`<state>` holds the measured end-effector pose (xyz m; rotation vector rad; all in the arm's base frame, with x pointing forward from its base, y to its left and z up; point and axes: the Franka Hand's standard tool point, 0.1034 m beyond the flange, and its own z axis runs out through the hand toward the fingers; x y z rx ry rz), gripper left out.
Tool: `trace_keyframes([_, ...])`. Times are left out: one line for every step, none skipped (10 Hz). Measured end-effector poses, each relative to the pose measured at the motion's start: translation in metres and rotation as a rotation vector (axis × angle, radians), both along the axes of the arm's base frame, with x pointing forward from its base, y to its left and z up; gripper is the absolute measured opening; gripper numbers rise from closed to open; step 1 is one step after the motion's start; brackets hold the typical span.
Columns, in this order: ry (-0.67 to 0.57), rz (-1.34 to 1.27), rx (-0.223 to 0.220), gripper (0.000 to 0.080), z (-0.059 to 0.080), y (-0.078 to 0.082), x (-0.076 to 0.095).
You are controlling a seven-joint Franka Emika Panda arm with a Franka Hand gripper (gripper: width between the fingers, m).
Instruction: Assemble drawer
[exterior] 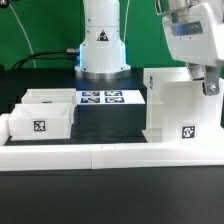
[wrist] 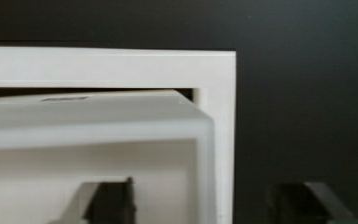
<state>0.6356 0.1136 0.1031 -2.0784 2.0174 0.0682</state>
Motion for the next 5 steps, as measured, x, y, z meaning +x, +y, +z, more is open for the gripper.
trace_keyframes([0.0,0.003,0.0,0.0482,0.0,0.0004,-0.0001])
trace_keyframes([-0.001,0.007,-0.001,0.0592,0.0,0.0007,-0.0001])
trace_keyframes([-0.002,0.012,-0.001,0.0592,0.0,0.001,-0.0002])
trace_keyframes([-0.002,0.014,-0.002,0.0638,0.0,0.0013,-0.0003])
trace_keyframes([-0.003,0.015,-0.002,0.0646,0.0,0.0016,-0.0003])
